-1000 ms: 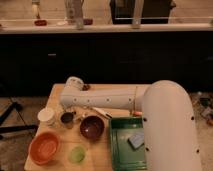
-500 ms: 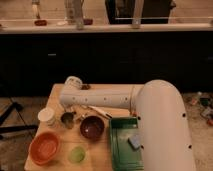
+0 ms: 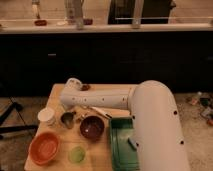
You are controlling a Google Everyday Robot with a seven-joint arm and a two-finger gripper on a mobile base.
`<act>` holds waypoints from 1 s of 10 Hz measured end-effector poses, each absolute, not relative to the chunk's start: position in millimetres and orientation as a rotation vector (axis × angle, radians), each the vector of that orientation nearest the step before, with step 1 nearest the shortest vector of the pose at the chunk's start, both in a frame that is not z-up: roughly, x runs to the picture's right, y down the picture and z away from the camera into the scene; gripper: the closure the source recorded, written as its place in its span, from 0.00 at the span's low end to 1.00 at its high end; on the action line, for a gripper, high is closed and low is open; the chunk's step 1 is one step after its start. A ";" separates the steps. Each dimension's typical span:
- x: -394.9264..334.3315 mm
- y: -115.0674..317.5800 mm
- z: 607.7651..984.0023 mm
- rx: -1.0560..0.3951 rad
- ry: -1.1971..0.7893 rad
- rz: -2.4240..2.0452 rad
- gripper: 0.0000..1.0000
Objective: Wipe red bowl with eraser
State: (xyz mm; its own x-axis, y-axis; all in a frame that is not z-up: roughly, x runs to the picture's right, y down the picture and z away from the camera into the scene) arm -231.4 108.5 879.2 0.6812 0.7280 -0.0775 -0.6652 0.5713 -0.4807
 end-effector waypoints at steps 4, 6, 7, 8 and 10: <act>-228.2 116.8 889.3 -0.521 -0.097 0.825 0.42; -227.1 120.1 894.2 -0.526 -0.077 0.824 0.42; -226.1 121.3 896.2 -0.527 -0.069 0.824 0.42; -225.8 122.2 899.2 -0.529 -0.061 0.824 0.42; -227.2 125.1 903.3 -0.535 -0.049 0.822 0.42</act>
State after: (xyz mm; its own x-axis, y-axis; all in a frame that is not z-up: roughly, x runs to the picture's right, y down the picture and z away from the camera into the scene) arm -227.2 125.1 903.3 0.6870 0.7086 -0.1611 -0.6844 0.5563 -0.4714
